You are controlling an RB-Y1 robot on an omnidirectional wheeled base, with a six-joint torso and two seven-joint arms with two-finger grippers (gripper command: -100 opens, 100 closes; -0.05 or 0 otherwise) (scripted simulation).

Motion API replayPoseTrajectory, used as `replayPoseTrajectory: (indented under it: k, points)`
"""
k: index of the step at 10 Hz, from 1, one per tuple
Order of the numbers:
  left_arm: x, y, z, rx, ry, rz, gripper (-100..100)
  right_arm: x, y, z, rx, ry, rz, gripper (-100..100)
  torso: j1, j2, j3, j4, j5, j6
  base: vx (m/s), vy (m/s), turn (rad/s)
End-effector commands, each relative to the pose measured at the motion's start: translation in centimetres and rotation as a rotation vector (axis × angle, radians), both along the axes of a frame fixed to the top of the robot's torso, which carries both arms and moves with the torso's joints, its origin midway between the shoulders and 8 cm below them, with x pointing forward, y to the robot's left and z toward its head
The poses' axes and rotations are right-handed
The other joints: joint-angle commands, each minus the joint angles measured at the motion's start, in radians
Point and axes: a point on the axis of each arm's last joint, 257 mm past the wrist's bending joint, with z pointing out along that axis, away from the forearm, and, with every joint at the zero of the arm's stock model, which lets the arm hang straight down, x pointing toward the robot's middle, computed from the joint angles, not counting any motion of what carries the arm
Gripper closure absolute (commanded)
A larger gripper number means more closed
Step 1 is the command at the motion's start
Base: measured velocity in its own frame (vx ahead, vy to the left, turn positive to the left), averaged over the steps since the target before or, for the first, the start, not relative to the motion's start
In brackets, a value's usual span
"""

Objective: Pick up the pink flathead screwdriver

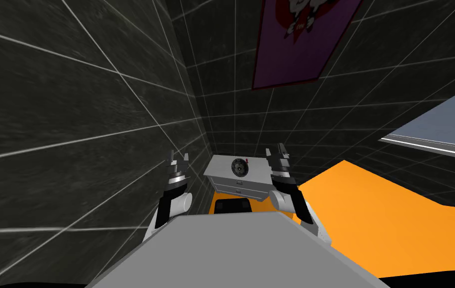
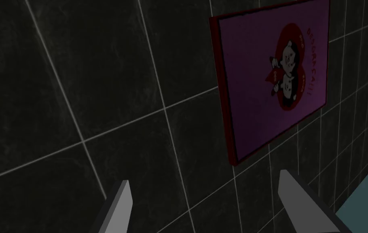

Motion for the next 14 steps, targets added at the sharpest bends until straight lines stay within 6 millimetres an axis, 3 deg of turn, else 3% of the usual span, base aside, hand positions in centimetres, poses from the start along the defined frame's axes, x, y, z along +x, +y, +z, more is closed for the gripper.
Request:
replayPoseTrajectory:
  k: [1,7,14]
  points:
    - [0.0,0.0,0.0,0.0,0.0,0.0,0,0.3,0.6,-0.4,-0.067,0.024,0.009,-100,0.0,0.0,0.0,0.0,0.0,0.0,-0.11,-0.027,0.033]
    - [0.0,0.0,0.0,0.0,0.0,0.0,0,1.2,2.7,-3.1,-0.346,0.113,0.024,-100,-0.009,0.009,0.005,0.002,-0.002,0.0,-0.132,-0.092,0.079]
    - [0.0,0.0,0.0,0.0,0.0,0.0,0,2.1,4.4,-8.5,-0.782,0.201,0.032,-100,-0.006,0.004,0.002,0.001,-0.002,0.0,-0.076,-0.08,0.155]
